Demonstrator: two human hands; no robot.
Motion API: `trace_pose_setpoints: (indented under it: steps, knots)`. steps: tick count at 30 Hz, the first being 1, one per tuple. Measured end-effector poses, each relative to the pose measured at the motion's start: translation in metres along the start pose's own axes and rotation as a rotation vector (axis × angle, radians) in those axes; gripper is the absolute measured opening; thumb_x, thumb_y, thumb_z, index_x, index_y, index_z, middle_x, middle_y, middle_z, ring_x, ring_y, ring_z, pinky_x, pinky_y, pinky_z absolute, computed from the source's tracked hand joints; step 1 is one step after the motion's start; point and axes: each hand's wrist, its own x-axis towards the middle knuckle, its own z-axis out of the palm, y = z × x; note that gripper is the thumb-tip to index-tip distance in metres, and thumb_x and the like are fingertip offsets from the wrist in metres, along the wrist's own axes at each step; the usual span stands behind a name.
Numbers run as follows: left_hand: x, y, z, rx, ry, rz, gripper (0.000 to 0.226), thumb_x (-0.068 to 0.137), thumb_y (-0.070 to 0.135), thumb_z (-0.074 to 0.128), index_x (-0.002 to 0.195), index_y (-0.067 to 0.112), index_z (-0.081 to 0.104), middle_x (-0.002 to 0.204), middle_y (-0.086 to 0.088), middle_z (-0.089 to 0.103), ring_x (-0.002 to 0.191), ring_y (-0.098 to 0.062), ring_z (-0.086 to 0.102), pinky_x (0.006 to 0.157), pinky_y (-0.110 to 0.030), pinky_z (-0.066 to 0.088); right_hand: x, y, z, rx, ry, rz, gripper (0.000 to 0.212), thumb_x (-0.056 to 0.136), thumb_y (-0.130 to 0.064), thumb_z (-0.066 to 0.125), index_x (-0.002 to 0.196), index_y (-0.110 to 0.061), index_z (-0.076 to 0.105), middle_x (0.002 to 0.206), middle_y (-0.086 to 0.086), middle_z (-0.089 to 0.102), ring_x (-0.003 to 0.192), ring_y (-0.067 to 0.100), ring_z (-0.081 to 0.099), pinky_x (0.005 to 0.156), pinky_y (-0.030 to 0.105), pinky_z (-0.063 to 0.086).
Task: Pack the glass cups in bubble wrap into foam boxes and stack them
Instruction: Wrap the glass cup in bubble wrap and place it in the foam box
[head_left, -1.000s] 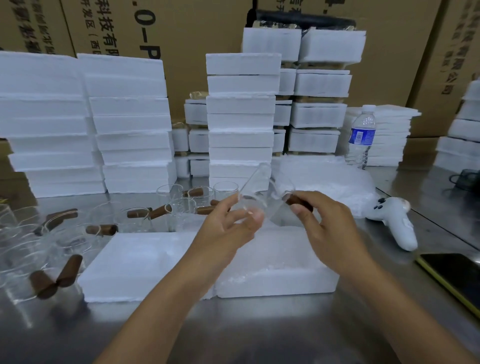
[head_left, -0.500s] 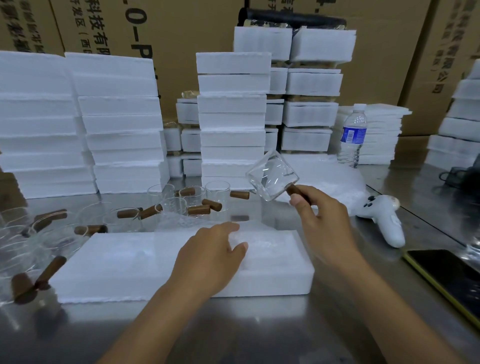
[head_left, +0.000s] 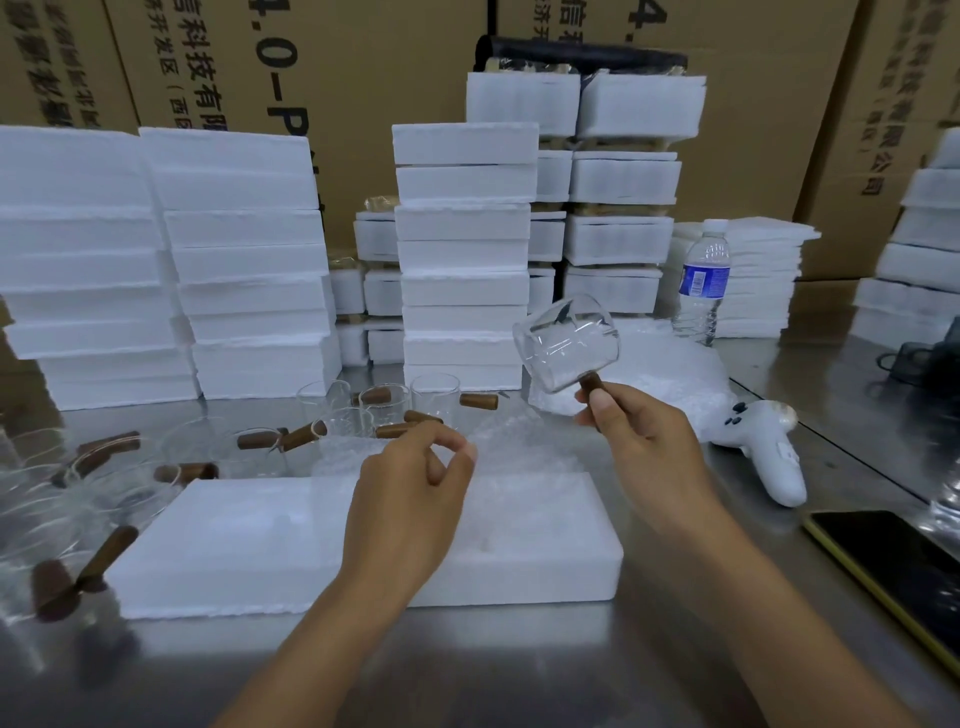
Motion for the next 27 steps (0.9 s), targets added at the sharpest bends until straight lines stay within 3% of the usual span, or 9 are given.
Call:
trace_pose_setpoints:
  steps: [5,9,19,23,25,27]
  knots:
    - [0.003,0.004,-0.005,-0.274,0.075,-0.04,0.011,0.089,0.027,0.062,0.079,0.031,0.061,0.053,0.003,0.059,0.052,-0.009,0.056,0.057,-0.019,0.047,-0.001,-0.002,-0.003,-0.039,-0.005,-0.01,0.019,0.095,-0.021,0.051,0.088,-0.034,0.063,0.09,-0.014,0.065,0.088,-0.002,0.059,0.073,0.012,0.04]
    - [0.002,0.004,-0.009,-0.366,0.151,-0.058,0.011,0.089,0.024,0.063,0.08,0.03,0.061,0.058,0.005,0.064,0.049,-0.002,0.056,0.051,-0.007,0.043,-0.001,0.003,-0.005,-0.379,-0.013,-0.14,0.019,0.094,-0.022,0.051,0.101,-0.024,0.069,0.089,0.001,0.06,0.084,0.013,0.053,0.067,0.016,0.036]
    - [0.0,0.009,-0.016,-0.488,0.153,-0.054,0.007,0.088,0.017,0.064,0.082,0.02,0.064,0.061,0.004,0.068,0.051,0.0,0.058,0.05,-0.008,0.044,-0.006,0.001,-0.004,-0.54,-0.168,-0.268,0.02,0.093,-0.021,0.054,0.108,-0.023,0.068,0.091,-0.008,0.055,0.087,0.013,0.055,0.082,0.027,0.041]
    - [-0.002,0.011,-0.016,-0.484,0.073,0.041,0.012,0.087,0.015,0.064,0.081,0.025,0.065,0.065,0.003,0.066,0.054,-0.002,0.058,0.053,-0.01,0.046,-0.009,0.001,0.0,-0.612,-0.248,-0.285,0.026,0.092,-0.017,0.053,0.115,-0.022,0.066,0.085,-0.014,0.047,0.081,0.01,0.049,0.075,0.021,0.036]
    - [-0.004,0.012,-0.016,-0.439,0.031,0.111,0.015,0.086,0.015,0.065,0.08,0.029,0.065,0.069,0.007,0.066,0.057,-0.004,0.059,0.055,-0.013,0.048,-0.01,-0.002,0.001,-0.573,-0.269,-0.251,0.027,0.091,-0.013,0.053,0.109,-0.027,0.067,0.077,-0.014,0.04,0.075,0.004,0.042,0.065,0.014,0.029]
    - [-0.006,0.013,-0.016,-0.364,-0.001,0.207,0.019,0.086,0.016,0.067,0.08,0.034,0.065,0.074,0.013,0.066,0.062,-0.006,0.059,0.059,-0.018,0.05,-0.01,-0.004,0.001,-0.536,-0.287,-0.22,0.034,0.088,-0.008,0.053,0.083,-0.041,0.06,0.074,-0.01,0.041,0.075,0.009,0.041,0.061,0.016,0.028]
